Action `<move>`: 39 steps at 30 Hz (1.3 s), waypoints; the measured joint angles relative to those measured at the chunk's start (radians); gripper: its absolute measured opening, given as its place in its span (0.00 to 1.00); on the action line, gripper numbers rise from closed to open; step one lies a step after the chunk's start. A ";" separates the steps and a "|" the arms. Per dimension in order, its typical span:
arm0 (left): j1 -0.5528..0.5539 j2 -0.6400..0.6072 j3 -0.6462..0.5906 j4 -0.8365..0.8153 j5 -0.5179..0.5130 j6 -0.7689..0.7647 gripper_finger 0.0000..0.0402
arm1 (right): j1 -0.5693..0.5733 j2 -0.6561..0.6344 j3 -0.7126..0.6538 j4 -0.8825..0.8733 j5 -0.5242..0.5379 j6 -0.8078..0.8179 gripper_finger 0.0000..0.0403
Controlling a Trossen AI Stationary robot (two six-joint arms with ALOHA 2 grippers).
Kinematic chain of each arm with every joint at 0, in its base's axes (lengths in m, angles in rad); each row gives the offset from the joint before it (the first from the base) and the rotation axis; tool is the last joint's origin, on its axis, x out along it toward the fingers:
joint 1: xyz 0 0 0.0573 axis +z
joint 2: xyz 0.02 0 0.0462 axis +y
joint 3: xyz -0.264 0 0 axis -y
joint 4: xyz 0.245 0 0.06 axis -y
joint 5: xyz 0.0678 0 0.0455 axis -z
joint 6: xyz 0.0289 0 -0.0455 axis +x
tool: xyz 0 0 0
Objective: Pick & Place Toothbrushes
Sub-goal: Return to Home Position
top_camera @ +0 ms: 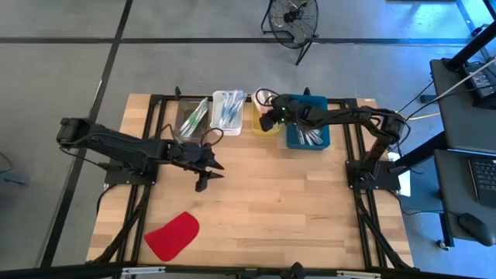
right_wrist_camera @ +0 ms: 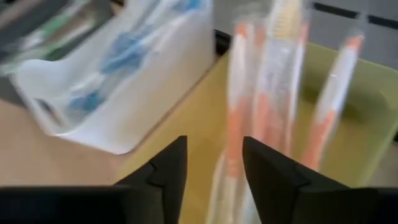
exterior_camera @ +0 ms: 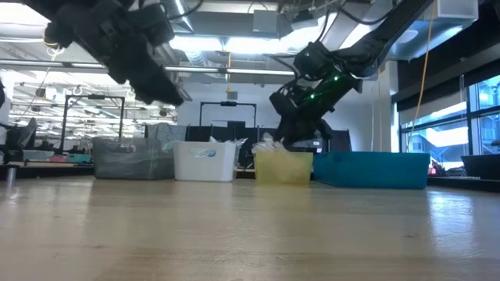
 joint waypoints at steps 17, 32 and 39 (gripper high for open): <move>0.001 -0.286 -0.032 -0.158 -0.139 0.077 0.22 | 0.072 -0.225 0.000 -0.137 -0.167 -0.214 0.47; 0.001 -0.618 -0.257 -0.081 -0.138 0.040 0.01 | 0.236 -0.374 -0.013 -0.314 -0.067 -0.281 0.35; 0.001 -0.760 -0.341 -0.070 -0.138 0.048 0.01 | 0.265 -0.479 -0.175 -0.259 -0.058 -0.217 0.29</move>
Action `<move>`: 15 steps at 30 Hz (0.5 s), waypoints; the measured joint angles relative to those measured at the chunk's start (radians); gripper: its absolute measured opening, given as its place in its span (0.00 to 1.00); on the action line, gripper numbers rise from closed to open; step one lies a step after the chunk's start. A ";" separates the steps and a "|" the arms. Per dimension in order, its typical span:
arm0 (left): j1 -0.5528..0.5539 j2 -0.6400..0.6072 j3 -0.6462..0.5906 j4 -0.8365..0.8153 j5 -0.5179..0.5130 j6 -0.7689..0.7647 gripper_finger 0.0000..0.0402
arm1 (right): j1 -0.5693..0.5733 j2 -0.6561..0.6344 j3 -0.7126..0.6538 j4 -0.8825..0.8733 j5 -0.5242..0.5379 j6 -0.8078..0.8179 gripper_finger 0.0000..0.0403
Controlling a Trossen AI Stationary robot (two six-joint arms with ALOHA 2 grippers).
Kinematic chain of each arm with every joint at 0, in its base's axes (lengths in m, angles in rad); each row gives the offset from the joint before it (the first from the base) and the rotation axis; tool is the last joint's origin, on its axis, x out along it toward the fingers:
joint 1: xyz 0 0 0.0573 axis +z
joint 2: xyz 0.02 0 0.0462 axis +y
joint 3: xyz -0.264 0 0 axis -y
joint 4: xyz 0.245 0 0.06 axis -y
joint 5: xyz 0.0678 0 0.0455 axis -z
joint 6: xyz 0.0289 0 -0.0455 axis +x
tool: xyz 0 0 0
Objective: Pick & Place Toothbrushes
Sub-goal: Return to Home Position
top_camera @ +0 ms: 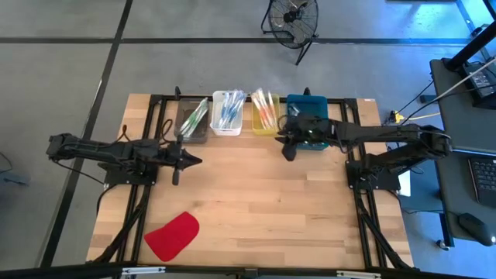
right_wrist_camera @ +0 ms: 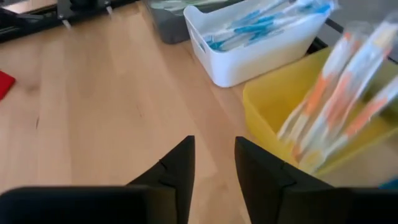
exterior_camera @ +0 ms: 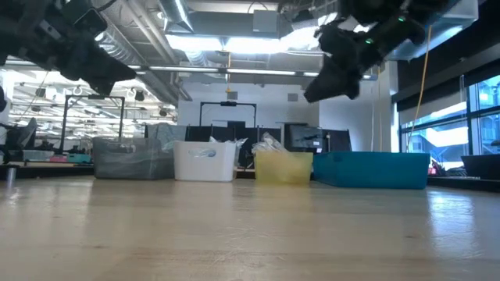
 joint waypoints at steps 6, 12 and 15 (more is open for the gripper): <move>0.000 -0.064 -0.057 0.080 0.071 0.072 0.01 | 0.003 -0.152 -0.193 0.121 -0.004 0.056 0.24; 0.000 -0.094 -0.107 0.091 0.043 0.064 0.00 | 0.007 -0.313 -0.333 0.227 -0.039 0.086 0.19; 0.000 -0.109 -0.123 0.091 0.026 0.036 0.01 | 0.016 -0.381 -0.375 0.263 -0.049 0.086 0.17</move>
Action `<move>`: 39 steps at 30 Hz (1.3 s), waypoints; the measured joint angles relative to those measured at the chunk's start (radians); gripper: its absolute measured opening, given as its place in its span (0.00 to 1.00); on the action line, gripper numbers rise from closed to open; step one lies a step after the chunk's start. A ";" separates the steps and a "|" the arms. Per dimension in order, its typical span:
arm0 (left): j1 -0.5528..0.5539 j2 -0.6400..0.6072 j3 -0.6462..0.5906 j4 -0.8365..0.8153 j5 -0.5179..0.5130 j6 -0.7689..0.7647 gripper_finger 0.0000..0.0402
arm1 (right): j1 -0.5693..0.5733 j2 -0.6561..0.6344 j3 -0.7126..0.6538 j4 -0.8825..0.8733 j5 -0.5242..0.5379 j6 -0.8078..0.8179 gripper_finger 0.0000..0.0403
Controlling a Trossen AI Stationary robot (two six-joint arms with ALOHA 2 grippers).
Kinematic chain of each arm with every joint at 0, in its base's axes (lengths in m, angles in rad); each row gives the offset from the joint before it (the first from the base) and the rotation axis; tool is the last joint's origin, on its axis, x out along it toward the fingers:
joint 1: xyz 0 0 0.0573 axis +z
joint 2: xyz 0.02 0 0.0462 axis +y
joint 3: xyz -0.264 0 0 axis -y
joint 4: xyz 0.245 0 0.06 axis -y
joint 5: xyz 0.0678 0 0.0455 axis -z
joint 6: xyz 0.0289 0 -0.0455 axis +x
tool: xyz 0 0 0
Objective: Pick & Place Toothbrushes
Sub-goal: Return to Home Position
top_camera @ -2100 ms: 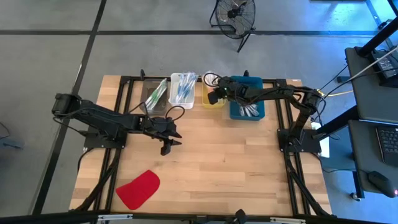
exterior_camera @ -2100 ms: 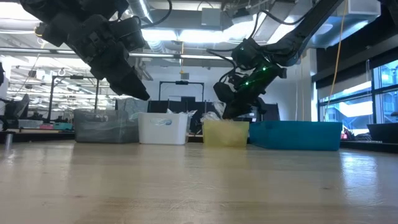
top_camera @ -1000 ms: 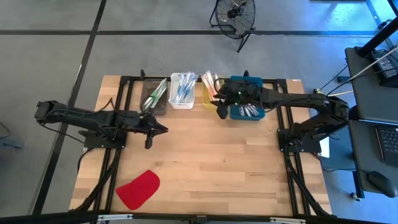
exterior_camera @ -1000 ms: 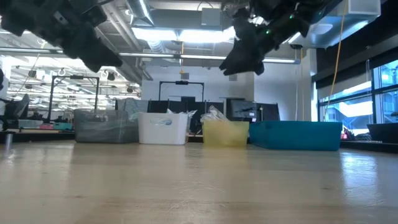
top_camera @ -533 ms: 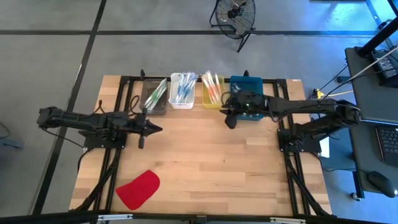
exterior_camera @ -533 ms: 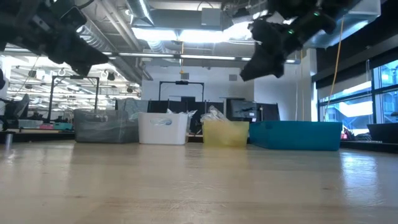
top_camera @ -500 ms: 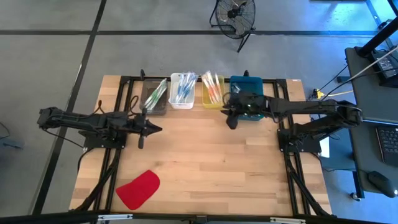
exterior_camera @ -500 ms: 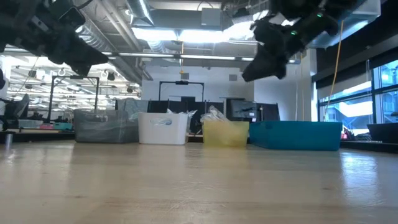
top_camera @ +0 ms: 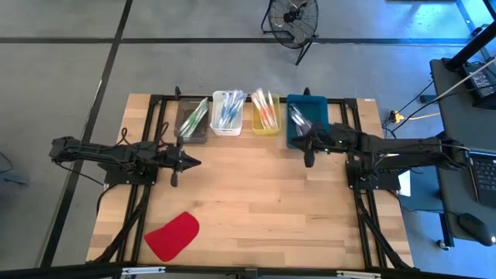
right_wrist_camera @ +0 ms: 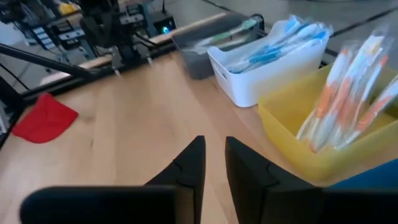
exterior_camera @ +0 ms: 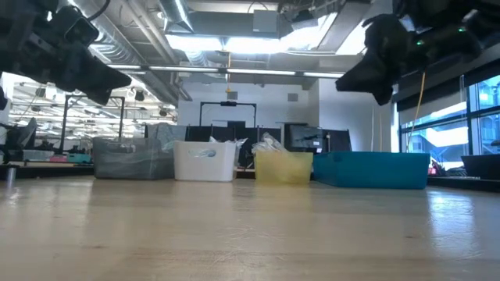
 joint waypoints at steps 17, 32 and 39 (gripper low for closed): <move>0.000 -0.096 -0.007 0.003 -0.002 -0.005 0.01 | 0.082 -0.258 -0.178 0.158 0.003 -0.037 0.06; 0.000 -0.197 -0.007 -0.005 -0.019 0.023 0.01 | 0.098 -0.496 -0.201 0.038 -0.002 -0.117 0.08; 0.001 -0.238 -0.007 -0.015 -0.029 0.030 0.01 | 0.098 -0.534 -0.201 -0.001 -0.086 -0.102 0.07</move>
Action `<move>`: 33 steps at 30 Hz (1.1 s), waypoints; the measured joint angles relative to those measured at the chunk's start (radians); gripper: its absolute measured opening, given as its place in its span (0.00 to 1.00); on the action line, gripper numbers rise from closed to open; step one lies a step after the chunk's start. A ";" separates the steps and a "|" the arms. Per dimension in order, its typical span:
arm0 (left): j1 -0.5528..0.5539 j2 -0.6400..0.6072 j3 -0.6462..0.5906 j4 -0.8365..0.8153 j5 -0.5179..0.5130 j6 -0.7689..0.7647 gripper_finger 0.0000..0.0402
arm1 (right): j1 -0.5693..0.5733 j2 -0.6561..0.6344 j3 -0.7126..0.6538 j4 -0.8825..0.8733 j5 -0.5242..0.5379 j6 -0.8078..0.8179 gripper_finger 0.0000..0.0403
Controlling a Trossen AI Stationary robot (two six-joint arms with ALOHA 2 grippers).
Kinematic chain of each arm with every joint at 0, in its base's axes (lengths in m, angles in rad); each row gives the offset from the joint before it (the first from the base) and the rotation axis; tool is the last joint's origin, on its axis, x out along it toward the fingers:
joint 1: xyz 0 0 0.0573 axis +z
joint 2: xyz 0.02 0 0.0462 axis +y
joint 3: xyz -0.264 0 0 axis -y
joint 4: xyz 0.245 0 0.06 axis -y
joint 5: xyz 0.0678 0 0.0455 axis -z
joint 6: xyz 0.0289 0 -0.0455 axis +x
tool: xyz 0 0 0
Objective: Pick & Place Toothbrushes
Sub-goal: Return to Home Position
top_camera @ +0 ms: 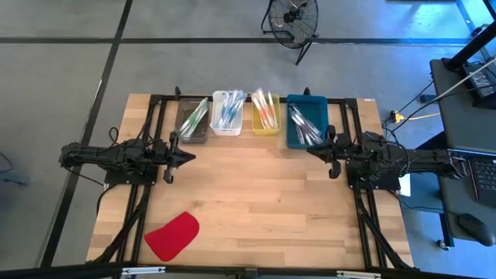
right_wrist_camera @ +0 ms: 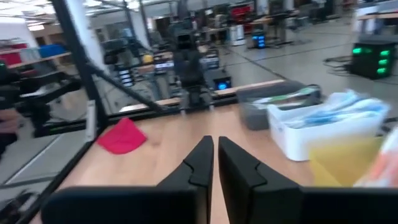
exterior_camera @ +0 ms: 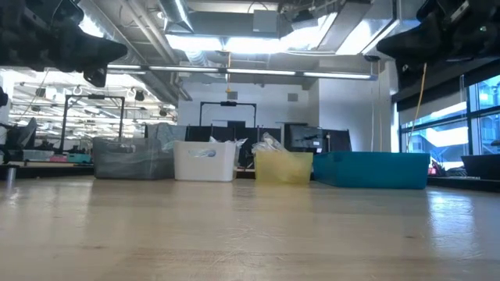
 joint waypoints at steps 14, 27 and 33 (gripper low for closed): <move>0.000 -0.030 0.000 -0.039 0.005 0.000 0.01 | 0.065 -0.007 -0.143 0.157 -0.050 0.049 0.01; 0.000 -0.031 0.000 -0.097 -0.083 -0.008 0.01 | 0.114 -0.009 -0.197 0.156 0.050 0.067 0.11; 0.000 -0.031 0.000 -0.096 -0.087 0.007 0.01 | 0.118 -0.022 -0.199 0.119 0.088 0.039 0.12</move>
